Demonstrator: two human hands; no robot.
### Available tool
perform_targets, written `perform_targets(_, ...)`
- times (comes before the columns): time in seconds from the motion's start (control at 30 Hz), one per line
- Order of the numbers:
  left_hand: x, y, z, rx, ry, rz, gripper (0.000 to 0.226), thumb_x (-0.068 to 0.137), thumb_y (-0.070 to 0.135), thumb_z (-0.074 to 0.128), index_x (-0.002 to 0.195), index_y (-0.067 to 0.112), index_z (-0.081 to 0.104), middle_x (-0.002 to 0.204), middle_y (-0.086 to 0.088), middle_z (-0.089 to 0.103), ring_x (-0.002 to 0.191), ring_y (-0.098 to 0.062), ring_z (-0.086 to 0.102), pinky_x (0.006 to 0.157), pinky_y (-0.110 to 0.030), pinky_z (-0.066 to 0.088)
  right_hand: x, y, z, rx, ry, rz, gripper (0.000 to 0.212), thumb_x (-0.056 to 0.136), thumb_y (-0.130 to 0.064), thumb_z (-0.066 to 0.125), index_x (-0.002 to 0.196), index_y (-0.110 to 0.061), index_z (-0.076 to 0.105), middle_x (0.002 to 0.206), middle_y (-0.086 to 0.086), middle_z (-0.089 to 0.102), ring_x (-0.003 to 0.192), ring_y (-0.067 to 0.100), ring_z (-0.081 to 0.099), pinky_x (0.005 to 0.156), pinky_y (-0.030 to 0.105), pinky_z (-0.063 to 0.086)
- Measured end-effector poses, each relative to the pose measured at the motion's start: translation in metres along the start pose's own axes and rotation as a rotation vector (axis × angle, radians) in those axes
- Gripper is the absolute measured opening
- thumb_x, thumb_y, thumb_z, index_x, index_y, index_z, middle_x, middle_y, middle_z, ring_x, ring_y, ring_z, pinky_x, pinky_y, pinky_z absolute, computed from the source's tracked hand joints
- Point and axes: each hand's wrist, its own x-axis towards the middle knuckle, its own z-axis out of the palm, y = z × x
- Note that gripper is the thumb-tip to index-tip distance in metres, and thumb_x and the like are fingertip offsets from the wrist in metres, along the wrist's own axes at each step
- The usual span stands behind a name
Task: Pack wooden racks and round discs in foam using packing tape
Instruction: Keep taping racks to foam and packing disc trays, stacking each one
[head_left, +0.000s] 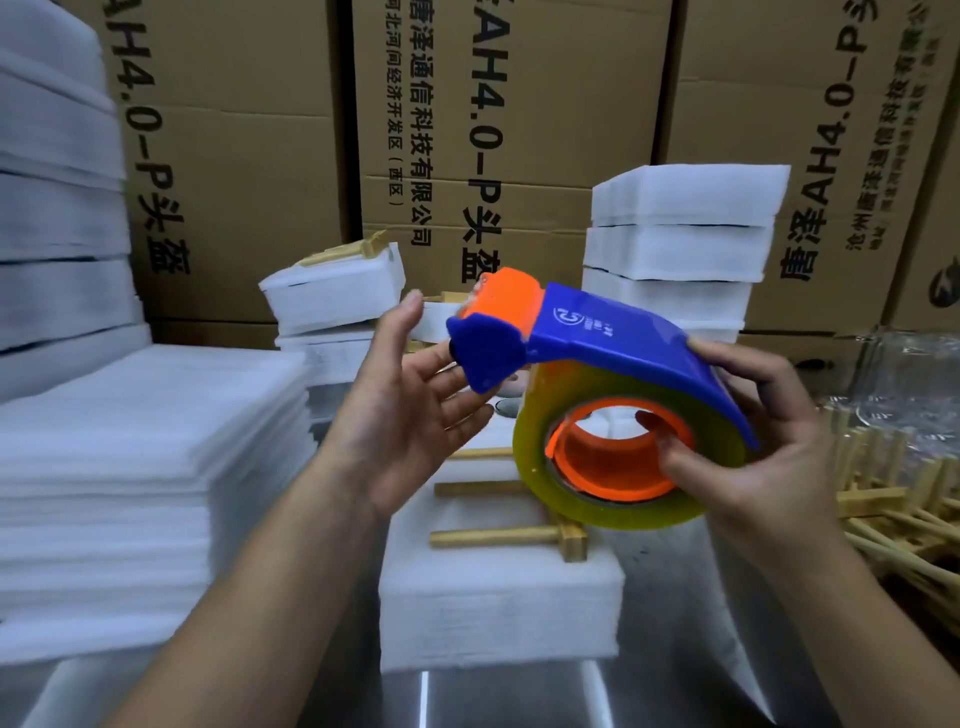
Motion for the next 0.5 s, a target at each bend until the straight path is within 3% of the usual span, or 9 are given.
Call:
perform_targets(0.07,0.001,0.001,-0.003,-0.051,0.015,-0.024,0.032,0.060,0.039,0.065,0.079,0.014,0.072,0.071,-0.002,0.071,0.058,-0.009,0.065,0.061,-0.022,0.053,-0.001,0.000,0.001,-0.019,-0.037,-0.007,0.058,0.057,-0.026,0.071,0.107,-0.053,0.059,0.110,-0.006,0.062,0.097,0.013,0.065,0.079,0.022,0.055)
perform_targets(0.13,0.001,0.004,-0.005,-0.095,0.027,-0.052,0.029,0.059,0.025,0.066,0.083,0.010,0.065,0.067,-0.003,0.070,0.052,-0.009,0.063,0.054,-0.018,0.053,-0.001,0.000,0.001,-0.030,-0.047,-0.012,0.058,0.057,-0.027,0.071,0.107,-0.054,0.058,0.110,-0.007,0.061,0.096,0.015,0.065,0.080,0.024,0.055)
perform_targets(0.23,0.000,0.009,-0.010,-0.086,-0.009,-0.127,0.030,0.058,0.022,0.067,0.084,0.007,0.068,0.070,-0.006,0.071,0.052,-0.010,0.065,0.052,-0.020,0.054,-0.001,0.002,0.001,-0.038,-0.046,-0.021,0.058,0.056,-0.027,0.070,0.106,-0.055,0.058,0.108,-0.009,0.061,0.093,0.014,0.065,0.080,0.024,0.056)
perform_targets(0.33,-0.001,0.012,-0.010,-0.023,-0.024,-0.157,0.023,0.053,0.023,0.069,0.070,0.008,0.075,0.068,-0.006,0.071,0.052,-0.009,0.065,0.050,-0.019,0.054,-0.001,0.003,0.000,-0.046,-0.040,-0.032,0.056,0.056,-0.026,0.070,0.107,-0.050,0.060,0.105,-0.015,0.062,0.090,0.011,0.064,0.079,0.020,0.054)
perform_targets(0.43,-0.004,0.012,-0.007,0.020,0.004,-0.123,0.035,0.048,0.022,0.071,0.081,0.010,0.069,0.068,-0.005,0.070,0.050,-0.008,0.063,0.050,-0.017,0.052,-0.001,0.003,0.000,-0.056,-0.049,-0.056,0.057,0.057,-0.025,0.070,0.107,-0.050,0.060,0.105,-0.020,0.062,0.091,0.007,0.064,0.077,0.016,0.052)
perform_targets(0.5,-0.003,0.012,-0.006,0.061,0.030,-0.067,0.030,0.056,0.019,0.071,0.085,0.011,0.066,0.071,-0.006,0.070,0.052,-0.009,0.064,0.050,-0.016,0.052,-0.001,0.003,0.000,-0.048,-0.045,-0.068,0.058,0.057,-0.024,0.070,0.108,-0.051,0.060,0.105,-0.021,0.062,0.091,0.004,0.064,0.077,0.014,0.051)
